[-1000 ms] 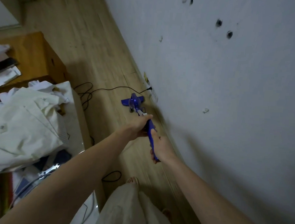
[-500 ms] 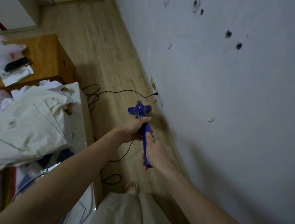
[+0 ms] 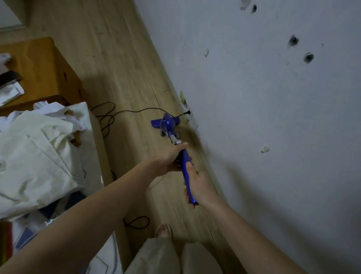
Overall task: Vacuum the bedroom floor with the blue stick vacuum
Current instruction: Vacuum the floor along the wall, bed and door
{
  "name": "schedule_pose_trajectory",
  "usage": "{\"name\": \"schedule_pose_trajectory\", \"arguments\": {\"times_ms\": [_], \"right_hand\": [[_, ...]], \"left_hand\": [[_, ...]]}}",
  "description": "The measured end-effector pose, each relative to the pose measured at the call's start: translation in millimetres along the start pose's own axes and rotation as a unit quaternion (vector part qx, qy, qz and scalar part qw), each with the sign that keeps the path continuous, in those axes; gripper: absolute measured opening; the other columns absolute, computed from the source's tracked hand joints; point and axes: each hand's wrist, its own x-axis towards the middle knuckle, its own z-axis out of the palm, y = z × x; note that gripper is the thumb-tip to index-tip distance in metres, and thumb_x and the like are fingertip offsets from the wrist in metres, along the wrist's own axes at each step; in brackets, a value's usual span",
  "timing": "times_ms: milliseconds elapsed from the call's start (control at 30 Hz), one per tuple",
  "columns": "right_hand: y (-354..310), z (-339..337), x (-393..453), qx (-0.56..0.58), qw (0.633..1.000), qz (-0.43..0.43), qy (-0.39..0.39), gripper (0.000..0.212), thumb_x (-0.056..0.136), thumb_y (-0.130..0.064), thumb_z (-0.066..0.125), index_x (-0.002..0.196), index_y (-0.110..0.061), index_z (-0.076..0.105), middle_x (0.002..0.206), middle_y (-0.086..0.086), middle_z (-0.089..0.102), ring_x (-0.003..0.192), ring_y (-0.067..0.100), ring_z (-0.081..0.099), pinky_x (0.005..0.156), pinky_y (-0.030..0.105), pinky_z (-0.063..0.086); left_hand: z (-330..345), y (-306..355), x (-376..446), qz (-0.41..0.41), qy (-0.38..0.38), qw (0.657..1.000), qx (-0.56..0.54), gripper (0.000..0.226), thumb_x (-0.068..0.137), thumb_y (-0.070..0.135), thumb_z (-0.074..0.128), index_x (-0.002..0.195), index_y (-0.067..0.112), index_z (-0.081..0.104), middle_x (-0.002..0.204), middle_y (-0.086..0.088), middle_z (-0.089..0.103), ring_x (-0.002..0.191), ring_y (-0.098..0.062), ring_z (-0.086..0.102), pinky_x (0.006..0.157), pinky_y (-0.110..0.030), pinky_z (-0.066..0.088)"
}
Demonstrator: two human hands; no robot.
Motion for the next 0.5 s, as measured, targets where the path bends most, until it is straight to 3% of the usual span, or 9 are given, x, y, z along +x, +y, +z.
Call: {"name": "schedule_pose_trajectory", "arguments": {"times_ms": [200,367,500], "right_hand": [[-6.2,1.4,-7.0,-0.006,1.0,0.001,-0.013,0.055,0.101,-0.053,0.027,0.091,-0.005,0.052,0.061,0.004,0.056,0.032,0.007,0.049,0.038,0.017,0.04],[-11.2,-6.8,1.7,0.009,0.998,0.051,-0.022,0.056,0.098,-0.061,0.026,0.091,-0.01,0.047,0.061,0.005,0.053,0.029,0.007,0.046,0.035,0.017,0.037],[-16.3,-16.7,-15.0,0.041,0.997,0.049,-0.053,0.055,0.098,-0.062,0.029,0.092,-0.01,0.045,0.056,0.006,0.051,0.03,0.011,0.044,0.032,0.017,0.031]], "left_hand": [[-9.2,3.2,-3.3,-0.015,-0.023,1.0,-0.004,0.02,0.1,0.03,0.046,0.096,0.012,0.049,0.097,-0.013,0.06,0.102,-0.03,0.06,0.095,-0.041,0.049],[3.0,6.9,6.5,-0.014,0.02,1.0,-0.011,0.027,0.1,0.027,0.047,0.117,0.006,0.046,0.09,-0.012,0.061,0.088,-0.027,0.061,0.07,-0.035,0.055],[6.5,12.3,-3.0,-0.043,0.026,0.999,-0.018,0.034,0.1,0.027,0.047,0.122,0.002,0.047,0.1,-0.015,0.059,0.091,-0.026,0.061,0.07,-0.033,0.055]]}}
